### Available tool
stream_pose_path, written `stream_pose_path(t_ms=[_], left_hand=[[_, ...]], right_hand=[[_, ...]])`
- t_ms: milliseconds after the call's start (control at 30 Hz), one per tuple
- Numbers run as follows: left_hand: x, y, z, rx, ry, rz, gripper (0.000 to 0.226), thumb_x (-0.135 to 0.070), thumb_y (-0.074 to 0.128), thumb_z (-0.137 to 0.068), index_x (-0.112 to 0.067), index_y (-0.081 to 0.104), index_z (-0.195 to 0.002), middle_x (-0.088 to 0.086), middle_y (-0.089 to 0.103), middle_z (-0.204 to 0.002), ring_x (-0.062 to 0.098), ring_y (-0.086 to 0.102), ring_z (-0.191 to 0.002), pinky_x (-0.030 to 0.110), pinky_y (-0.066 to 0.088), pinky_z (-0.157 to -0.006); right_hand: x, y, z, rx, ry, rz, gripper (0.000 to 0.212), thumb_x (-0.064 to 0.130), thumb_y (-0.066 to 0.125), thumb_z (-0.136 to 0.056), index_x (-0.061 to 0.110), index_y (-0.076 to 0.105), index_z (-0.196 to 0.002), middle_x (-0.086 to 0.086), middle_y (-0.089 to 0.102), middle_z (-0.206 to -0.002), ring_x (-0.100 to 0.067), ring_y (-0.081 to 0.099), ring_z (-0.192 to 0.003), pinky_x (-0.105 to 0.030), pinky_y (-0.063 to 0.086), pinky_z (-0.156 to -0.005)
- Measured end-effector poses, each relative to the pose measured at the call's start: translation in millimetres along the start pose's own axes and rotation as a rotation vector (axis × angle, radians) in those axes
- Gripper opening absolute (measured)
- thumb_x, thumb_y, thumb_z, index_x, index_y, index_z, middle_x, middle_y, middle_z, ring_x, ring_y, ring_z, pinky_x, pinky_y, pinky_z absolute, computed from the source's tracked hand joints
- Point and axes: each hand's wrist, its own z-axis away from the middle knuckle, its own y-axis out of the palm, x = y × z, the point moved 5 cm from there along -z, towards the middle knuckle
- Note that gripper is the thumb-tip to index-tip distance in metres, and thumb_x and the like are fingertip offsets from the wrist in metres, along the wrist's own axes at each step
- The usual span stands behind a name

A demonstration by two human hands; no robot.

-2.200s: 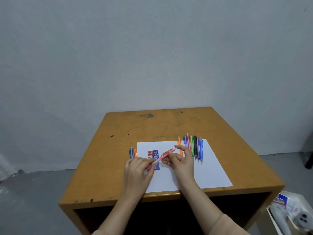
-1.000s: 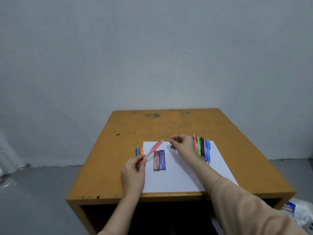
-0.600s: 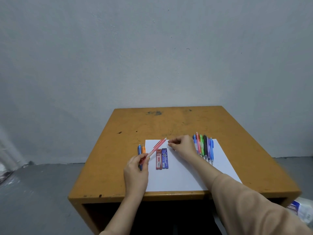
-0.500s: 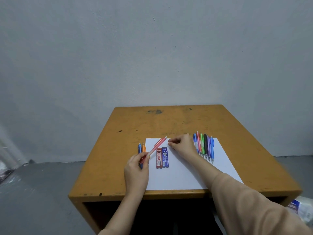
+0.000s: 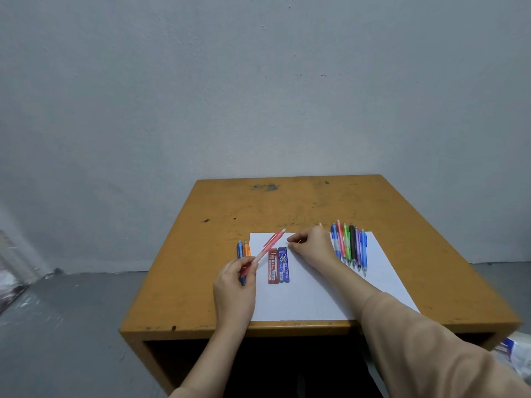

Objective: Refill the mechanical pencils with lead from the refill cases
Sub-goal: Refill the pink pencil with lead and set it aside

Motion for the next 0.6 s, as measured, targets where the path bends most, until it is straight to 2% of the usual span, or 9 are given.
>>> stream_pose_path(t_ms=[67, 200, 267, 433, 533, 600], left_hand=[[1.1, -0.2, -0.2, 0.003, -0.004, -0.001, 0.016, -0.022, 0.065, -0.089, -0.018, 0.071, -0.103, -0.007, 0.065, -0.094, 0.009, 0.058, -0.086, 0.010, 0.041, -0.064], [-0.6, -0.3, -0.1, 0.002, 0.000, -0.006, 0.017, -0.022, 0.064, -0.089, -0.017, 0.071, -0.103, -0.008, 0.065, -0.092, 0.008, 0.058, -0.083, 0.009, 0.040, -0.061], [-1.9, -0.7, 0.3, 0.003, -0.003, -0.020, 0.017, -0.022, 0.064, -0.089, -0.018, 0.071, -0.104, -0.008, 0.064, -0.093, 0.008, 0.057, -0.083, 0.007, 0.040, -0.059], [-0.7, -0.5, 0.6, 0.005, 0.008, -0.017, 0.018, -0.023, 0.064, -0.089, -0.018, 0.071, -0.105, -0.009, 0.063, -0.092, 0.008, 0.058, -0.085, 0.013, 0.044, -0.065], [0.1, -0.5, 0.6, -0.001, 0.013, -0.012, 0.017, -0.021, 0.065, -0.088, -0.017, 0.071, -0.104, -0.009, 0.064, -0.091, 0.008, 0.058, -0.085, 0.012, 0.043, -0.065], [0.0, -0.4, 0.6, 0.000, 0.023, -0.009, 0.017, -0.021, 0.065, -0.088, -0.017, 0.072, -0.104, -0.011, 0.063, -0.090, 0.006, 0.058, -0.083, 0.011, 0.043, -0.064]], right_hand=[[1.1, 0.0, -0.3, 0.007, -0.014, 0.018, 0.018, 0.006, 0.069, -0.083, 0.007, 0.074, -0.100, -0.007, 0.073, -0.095, -0.005, 0.056, -0.075, -0.011, 0.037, -0.070], [3.3, -2.3, 0.4, 0.017, -0.048, 0.027, 0.033, 0.001, 0.068, -0.080, 0.009, 0.071, -0.111, -0.002, 0.070, -0.082, -0.006, 0.057, -0.071, -0.007, 0.036, -0.067], [4.2, -2.7, 0.5, 0.042, -0.039, 0.031, 0.035, 0.001, 0.068, -0.080, 0.009, 0.069, -0.114, -0.001, 0.069, -0.080, -0.006, 0.057, -0.071, -0.009, 0.036, -0.068], [7.2, -9.3, -0.1, 0.057, -0.037, 0.021, 0.034, 0.002, 0.068, -0.081, 0.008, 0.068, -0.115, -0.001, 0.067, -0.079, -0.009, 0.057, -0.069, -0.019, 0.042, -0.070], [9.5, -20.2, 3.8, 0.040, -0.025, -0.102, 0.031, -0.002, 0.065, -0.082, 0.005, 0.069, -0.112, -0.006, 0.069, -0.082, -0.015, 0.059, -0.068, -0.028, 0.049, -0.072], [12.5, -27.2, 8.4, 0.027, -0.021, -0.192, 0.028, -0.002, 0.066, -0.083, 0.006, 0.069, -0.111, -0.005, 0.069, -0.080, -0.013, 0.060, -0.067, -0.029, 0.052, -0.070]])
